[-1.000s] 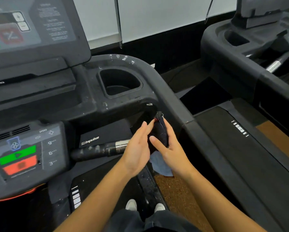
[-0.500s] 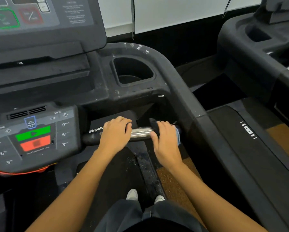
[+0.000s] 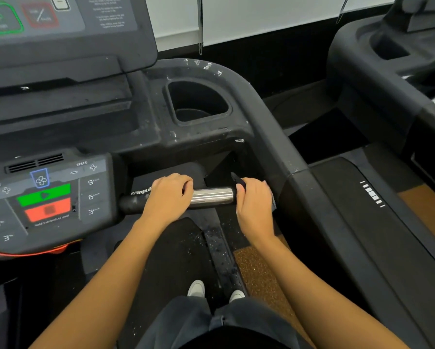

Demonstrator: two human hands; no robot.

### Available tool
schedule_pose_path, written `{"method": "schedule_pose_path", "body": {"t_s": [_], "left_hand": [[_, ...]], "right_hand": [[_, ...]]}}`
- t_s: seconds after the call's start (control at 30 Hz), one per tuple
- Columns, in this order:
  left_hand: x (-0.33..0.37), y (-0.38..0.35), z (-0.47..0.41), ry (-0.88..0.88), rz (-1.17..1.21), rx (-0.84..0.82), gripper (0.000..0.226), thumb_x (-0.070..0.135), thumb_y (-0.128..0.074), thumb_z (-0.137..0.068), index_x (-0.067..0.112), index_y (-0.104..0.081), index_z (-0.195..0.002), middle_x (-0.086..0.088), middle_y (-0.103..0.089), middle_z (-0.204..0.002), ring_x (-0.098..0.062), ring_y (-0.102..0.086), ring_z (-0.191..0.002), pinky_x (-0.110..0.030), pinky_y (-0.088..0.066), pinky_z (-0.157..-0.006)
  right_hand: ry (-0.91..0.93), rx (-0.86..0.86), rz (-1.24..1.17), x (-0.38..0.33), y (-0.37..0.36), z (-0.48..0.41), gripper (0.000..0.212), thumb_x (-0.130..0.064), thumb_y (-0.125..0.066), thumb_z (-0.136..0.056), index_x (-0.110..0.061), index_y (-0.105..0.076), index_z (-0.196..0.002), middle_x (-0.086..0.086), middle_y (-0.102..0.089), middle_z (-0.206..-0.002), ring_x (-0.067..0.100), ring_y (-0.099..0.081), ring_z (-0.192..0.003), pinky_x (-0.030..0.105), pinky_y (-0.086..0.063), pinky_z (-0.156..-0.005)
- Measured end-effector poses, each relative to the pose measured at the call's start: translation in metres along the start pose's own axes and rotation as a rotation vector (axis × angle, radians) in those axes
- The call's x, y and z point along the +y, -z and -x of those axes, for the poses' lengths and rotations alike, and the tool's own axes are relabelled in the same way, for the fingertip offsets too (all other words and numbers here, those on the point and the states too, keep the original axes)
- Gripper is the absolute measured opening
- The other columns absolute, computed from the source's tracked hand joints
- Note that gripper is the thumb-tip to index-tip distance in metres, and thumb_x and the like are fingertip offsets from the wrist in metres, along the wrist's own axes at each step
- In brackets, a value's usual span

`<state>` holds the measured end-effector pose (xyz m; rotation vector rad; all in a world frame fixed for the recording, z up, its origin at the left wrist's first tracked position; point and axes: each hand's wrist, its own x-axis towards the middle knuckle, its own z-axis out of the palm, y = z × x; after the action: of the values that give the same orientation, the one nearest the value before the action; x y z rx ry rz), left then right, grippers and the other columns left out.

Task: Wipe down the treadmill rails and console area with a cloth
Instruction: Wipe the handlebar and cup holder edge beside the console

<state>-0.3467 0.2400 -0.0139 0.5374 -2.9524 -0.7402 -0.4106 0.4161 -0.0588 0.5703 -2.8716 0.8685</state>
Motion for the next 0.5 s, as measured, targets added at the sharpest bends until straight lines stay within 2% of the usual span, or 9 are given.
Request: {"method": "schedule_pose_path", "body": {"t_s": [0.1,0.2,0.27,0.4,0.5], "left_hand": [[0.001,0.001,0.0,0.023,0.022,-0.012,0.03,0.025,-0.042,-0.096,0.015,-0.061,-0.117,-0.004,-0.063,-0.113,-0.02,-0.056,-0.104,-0.036,-0.036,-0.099],[0.002,0.001,-0.001,0.044,0.05,-0.014,0.03,0.025,-0.042,-0.096,0.015,-0.06,-0.119,-0.003,-0.062,-0.115,-0.02,-0.055,-0.107,-0.038,-0.037,-0.102],[0.003,0.002,-0.001,0.051,0.074,-0.012,0.03,0.024,-0.042,-0.096,0.015,-0.059,-0.119,-0.003,-0.062,-0.116,-0.019,-0.054,-0.108,-0.038,-0.037,-0.103],[0.0,0.005,-0.001,0.033,0.143,-0.007,0.032,0.018,-0.044,-0.094,0.015,-0.058,-0.122,-0.001,-0.058,-0.123,-0.015,-0.051,-0.113,-0.028,-0.036,-0.098],[-0.004,0.008,-0.001,0.011,0.212,0.021,0.032,0.013,-0.045,-0.093,0.015,-0.057,-0.123,-0.001,-0.055,-0.125,-0.013,-0.048,-0.115,-0.028,-0.034,-0.102]], "right_hand": [[0.055,-0.031,-0.017,-0.003,-0.002,-0.003,0.053,-0.043,-0.021,-0.095,-0.012,-0.061,-0.107,0.003,-0.064,-0.097,0.018,-0.058,-0.091,0.034,-0.042,-0.096],[0.172,-0.079,-0.025,0.011,0.008,-0.01,0.042,-0.039,-0.029,-0.097,-0.014,-0.062,-0.106,-0.001,-0.064,-0.092,0.013,-0.058,-0.085,0.03,-0.047,-0.081],[0.146,-0.07,-0.029,0.012,0.009,-0.015,0.034,-0.034,-0.035,-0.098,-0.015,-0.063,-0.098,-0.003,-0.063,-0.083,0.012,-0.057,-0.076,0.03,-0.048,-0.074],[0.037,0.008,0.02,-0.005,-0.002,-0.022,0.04,-0.034,-0.031,-0.098,-0.014,-0.06,-0.08,0.0,-0.059,-0.07,0.015,-0.055,-0.063,0.038,-0.049,-0.067],[0.101,-0.038,0.086,-0.019,-0.009,-0.02,0.042,-0.037,-0.029,-0.098,-0.016,-0.061,-0.081,-0.001,-0.061,-0.071,0.015,-0.056,-0.063,0.036,-0.05,-0.066]]}}
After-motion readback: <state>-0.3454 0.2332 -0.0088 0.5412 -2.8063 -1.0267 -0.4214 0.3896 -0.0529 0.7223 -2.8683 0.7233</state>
